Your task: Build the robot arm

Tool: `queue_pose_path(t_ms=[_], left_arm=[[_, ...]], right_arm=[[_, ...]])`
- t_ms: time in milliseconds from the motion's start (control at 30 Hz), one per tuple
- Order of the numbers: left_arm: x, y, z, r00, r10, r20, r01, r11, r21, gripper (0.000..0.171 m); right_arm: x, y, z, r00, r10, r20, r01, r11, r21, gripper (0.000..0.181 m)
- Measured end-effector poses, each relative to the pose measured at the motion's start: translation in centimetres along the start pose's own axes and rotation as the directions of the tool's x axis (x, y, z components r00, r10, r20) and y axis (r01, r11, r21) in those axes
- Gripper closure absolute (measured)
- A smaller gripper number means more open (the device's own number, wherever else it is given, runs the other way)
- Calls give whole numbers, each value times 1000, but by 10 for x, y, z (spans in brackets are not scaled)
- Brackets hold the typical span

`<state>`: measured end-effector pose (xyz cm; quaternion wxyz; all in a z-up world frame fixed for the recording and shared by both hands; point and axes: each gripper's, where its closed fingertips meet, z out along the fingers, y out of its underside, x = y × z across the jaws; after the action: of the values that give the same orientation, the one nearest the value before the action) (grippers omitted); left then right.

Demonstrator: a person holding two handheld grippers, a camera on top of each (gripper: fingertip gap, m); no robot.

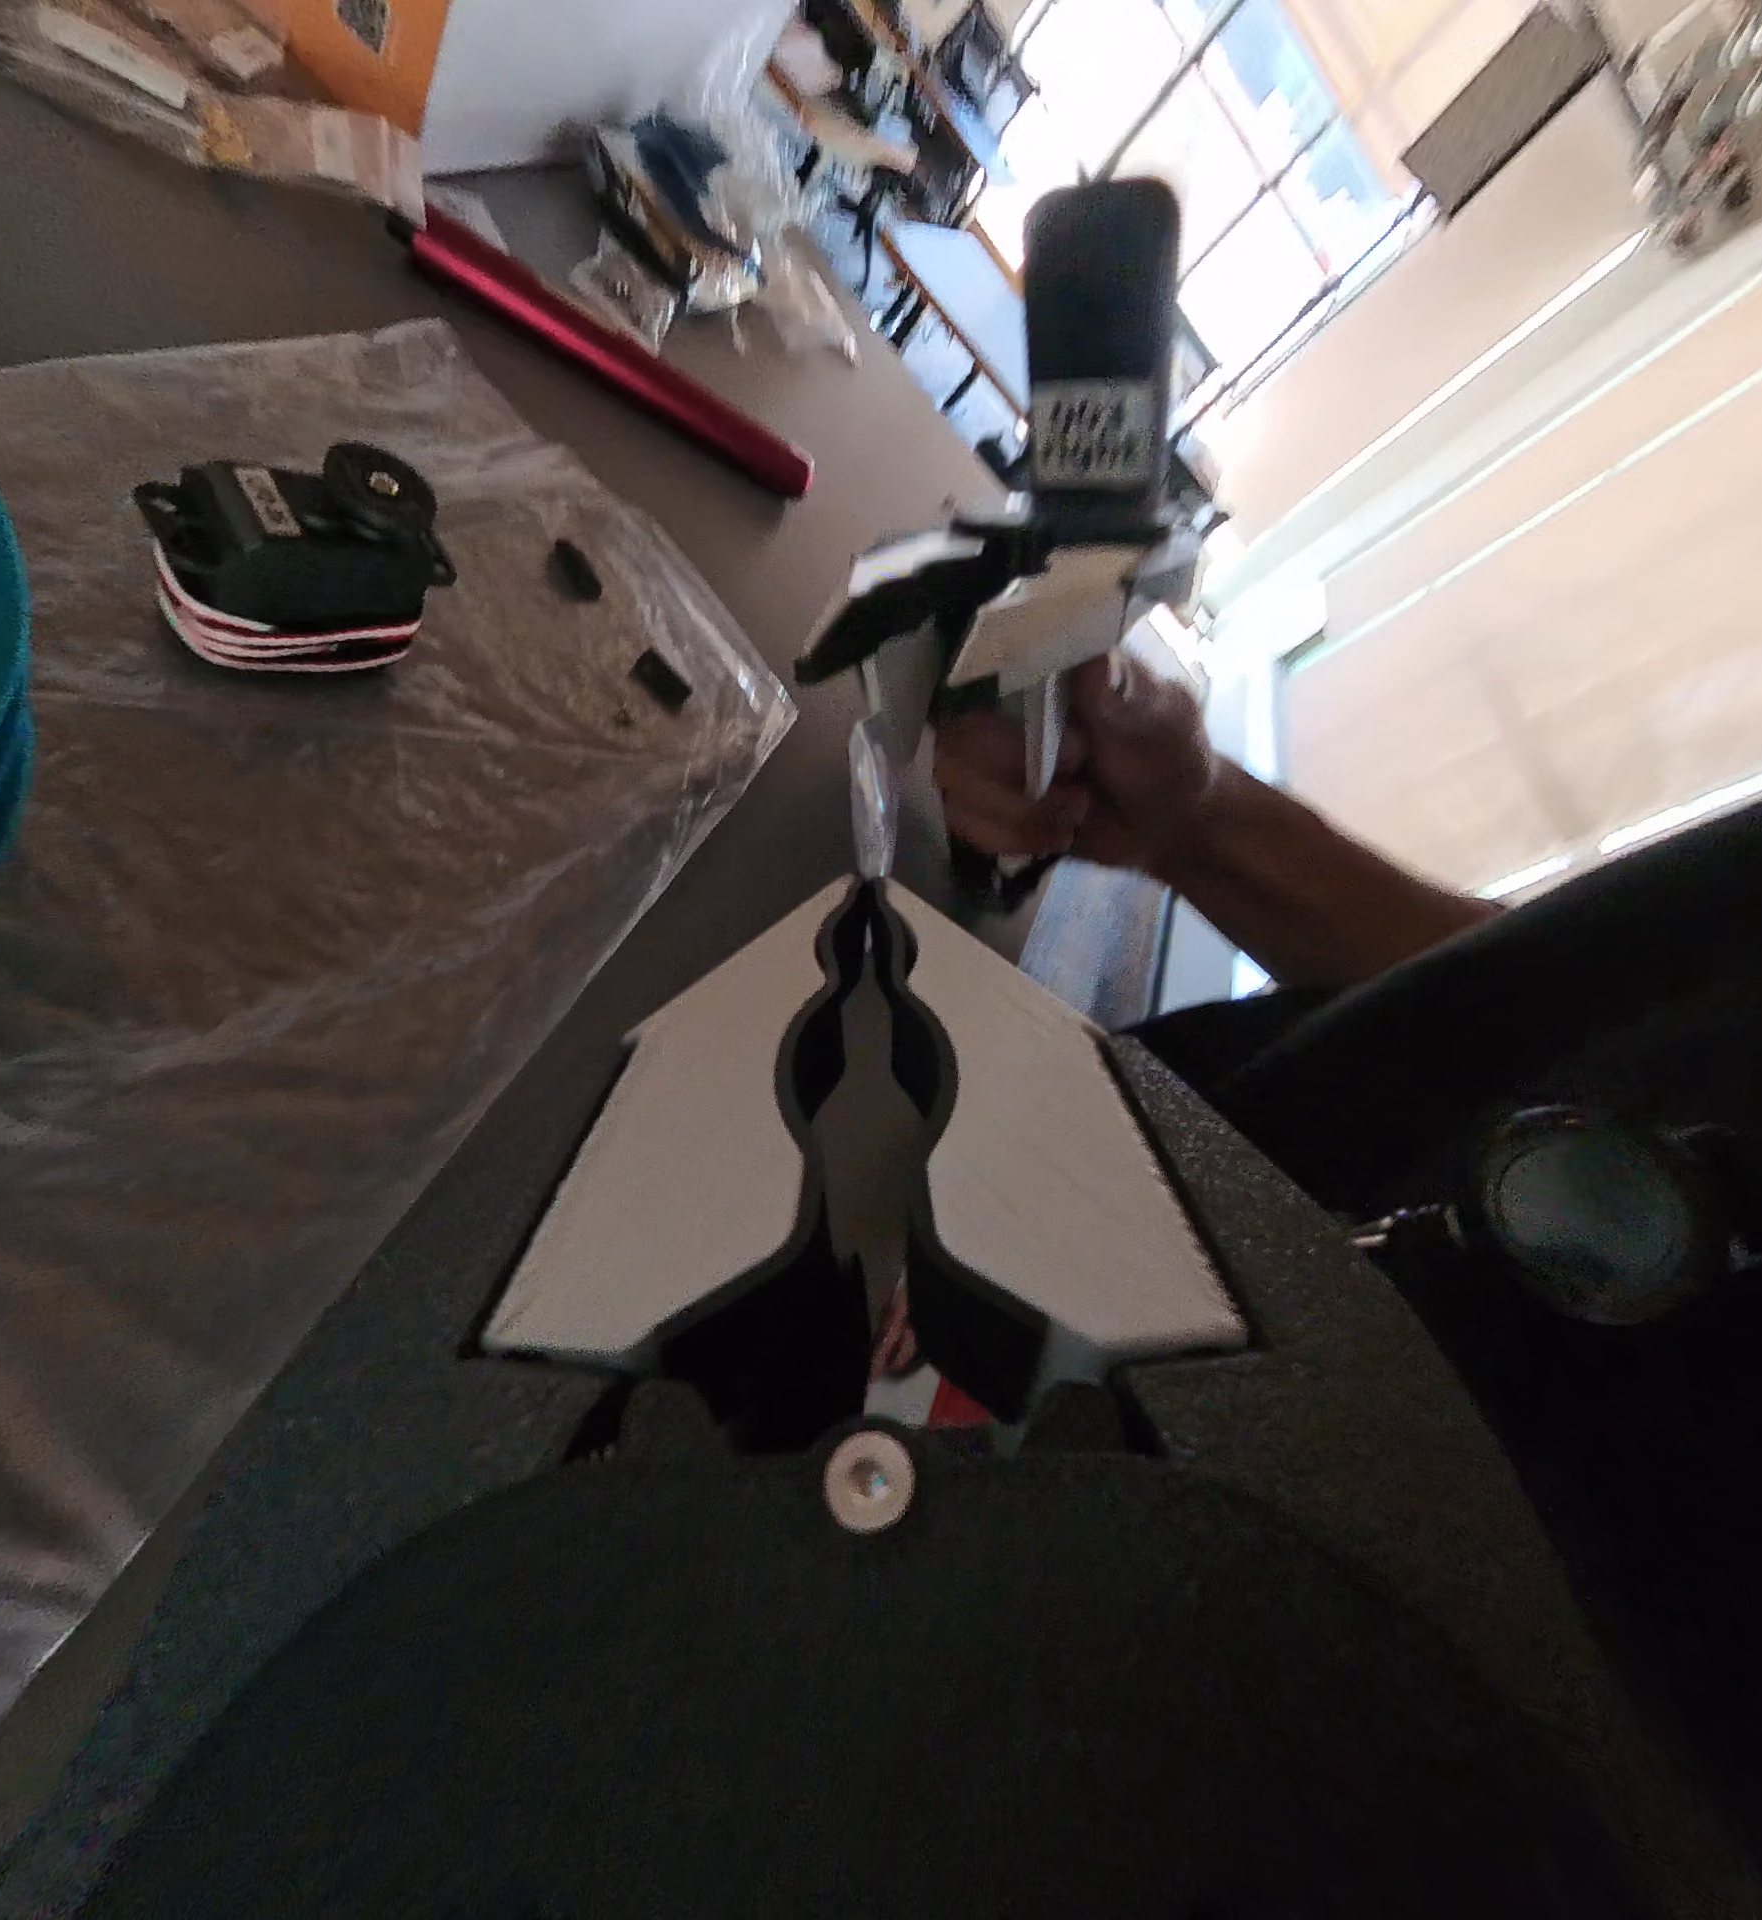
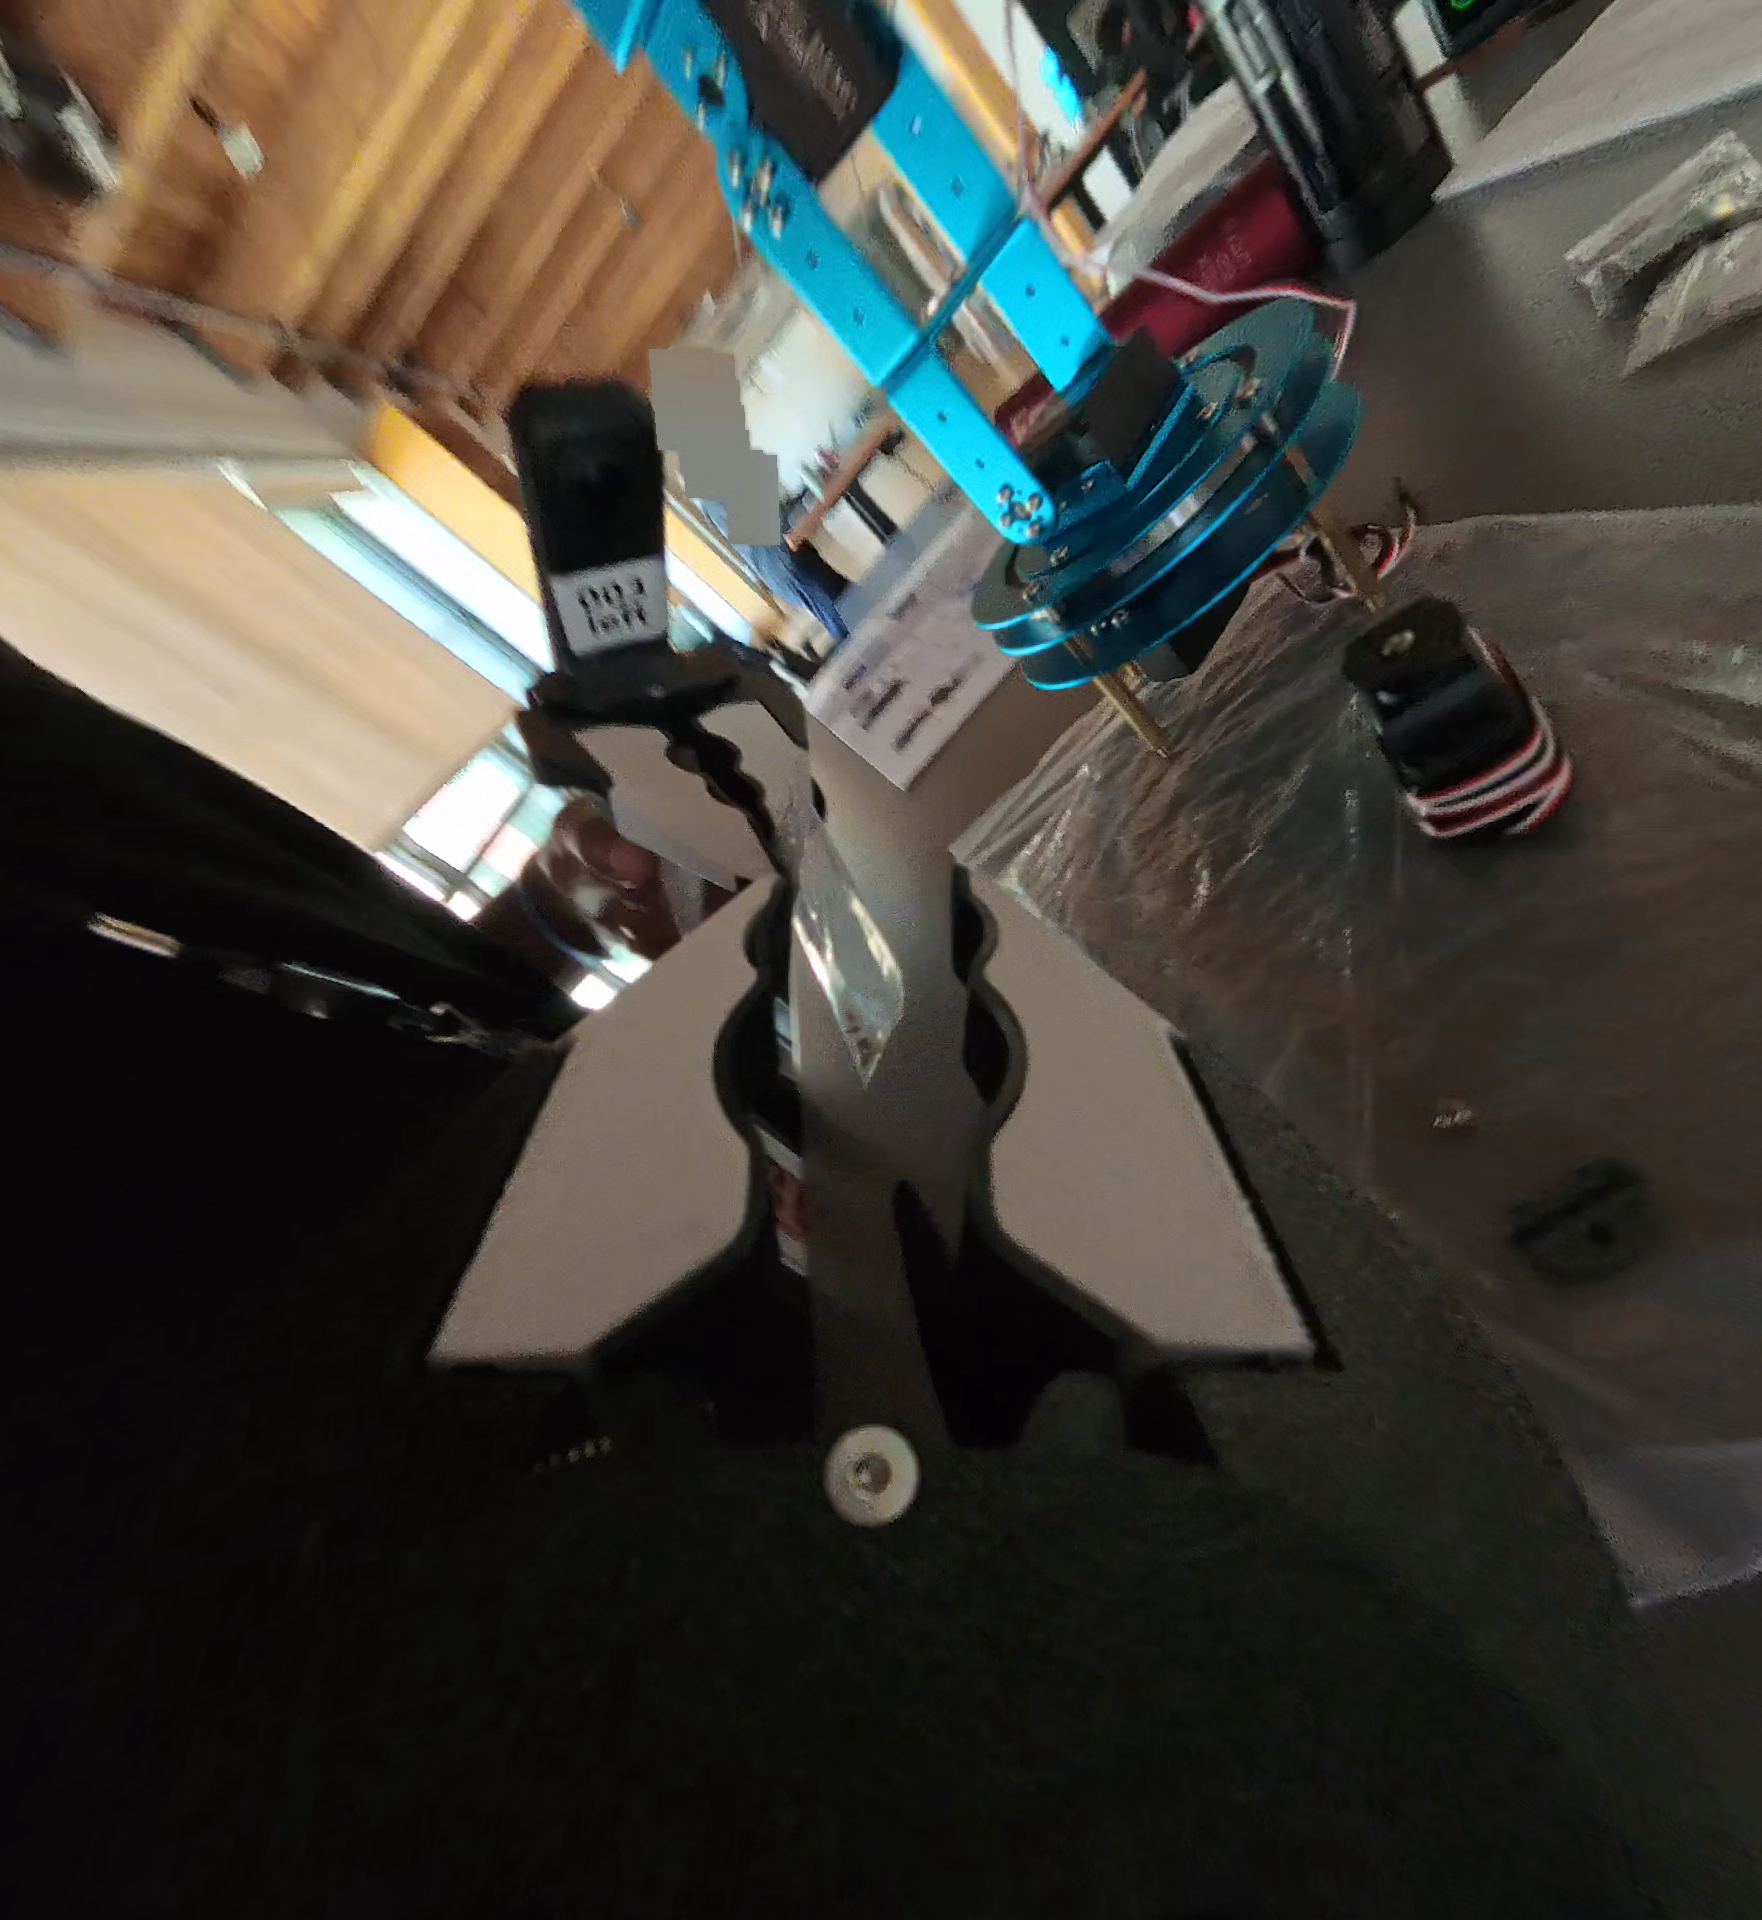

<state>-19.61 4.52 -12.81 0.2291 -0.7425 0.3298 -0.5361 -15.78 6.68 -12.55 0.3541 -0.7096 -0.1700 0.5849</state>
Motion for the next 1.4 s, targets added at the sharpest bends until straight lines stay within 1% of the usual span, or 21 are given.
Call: queue_pose_path(t_ms=[33, 100, 200, 267, 333, 367, 467, 567, 733, 833, 900, 933, 967, 1000, 1033, 1100, 1167, 1267, 1333, 1400], left_arm=[[-2, 5, -5, 999, 33, 15, -33, 999, -39, 171], [-3, 15, -15, 996, 88, 19, -85, 990, -112, 171], [-1, 22, -29, 990, 144, -1, -142, 976, -165, 171], [0, 27, -35, 984, 177, -14, -177, 964, -201, 171], [0, 32, -40, 975, 221, -11, -217, 947, -238, 171], [0, 35, -42, 971, 238, -12, -234, 939, -252, 171], [2, 36, -45, 968, 249, -22, -247, 938, -245, 171], [1, 39, -48, 971, 237, -25, -236, 942, -239, 171], [-1, 36, -55, 973, 228, -32, -230, 949, -215, 171], [-3, 34, -58, 976, 217, -27, -218, 955, -203, 171], [-6, 28, -60, 981, 196, -12, -195, 966, -168, 171], [-7, 24, -61, 983, 184, -9, -183, 973, -141, 167], [-7, 21, -62, 986, 165, -18, -166, 980, -114, 158], [-7, 18, -63, 990, 141, -31, -143, 986, -91, 152], [-7, 15, -64, 992, 119, -43, -122, 990, -66, 151], [-7, 6, -65, 994, 86, -66, -86, 996, 6, 151], [-4, -1, -67, 993, 50, -108, -43, 997, 60, 153], [-3, -5, -67, 990, 36, -136, -23, 995, 93, 157], [1, -7, -68, 986, 47, -161, -29, 993, 116, 166], [1, -8, -69, 985, 55, -163, -34, 991, 128, 170]], right_arm=[[-3, 2, 5, 998, -58, -5, 58, 997, -45, 150], [-14, 11, 19, 989, -143, 35, 147, 979, -143, 151], [-27, 22, 43, 979, -169, 116, 193, 948, -254, 155], [-32, 29, 55, 975, -171, 145, 210, 923, -324, 157], [-38, 34, 65, 968, -184, 170, 236, 901, -365, 161], [-42, 36, 68, 965, -184, 185, 243, 894, -376, 166], [-42, 43, 74, 959, -216, 181, 275, 863, -425, 179], [-41, 48, 75, 963, -212, 168, 266, 853, -448, 179], [-45, 46, 81, 966, -199, 164, 251, 871, -422, 180], [-43, 44, 84, 964, -220, 150, 263, 874, -408, 180], [-40, 37, 87, 969, -210, 128, 243, 898, -368, 180], [-39, 33, 88, 974, -191, 125, 223, 914, -339, 180], [-37, 27, 89, 976, -183, 114, 210, 930, -302, 181], [-37, 21, 90, 979, -164, 118, 190, 947, -260, 180], [-41, 16, 90, 981, -132, 143, 161, 962, -219, 181], [-46, 9, 90, 980, -97, 175, 127, 978, -166, 181], [-52, 5, 90, 976, -76, 204, 106, 984, -143, 181], [-56, 3, 91, 973, -67, 220, 97, 987, -130, 181], [-54, 4, 94, 975, -66, 212, 98, 985, -144, 181], [-53, 4, 95, 976, -55, 211, 87, 986, -145, 181]])
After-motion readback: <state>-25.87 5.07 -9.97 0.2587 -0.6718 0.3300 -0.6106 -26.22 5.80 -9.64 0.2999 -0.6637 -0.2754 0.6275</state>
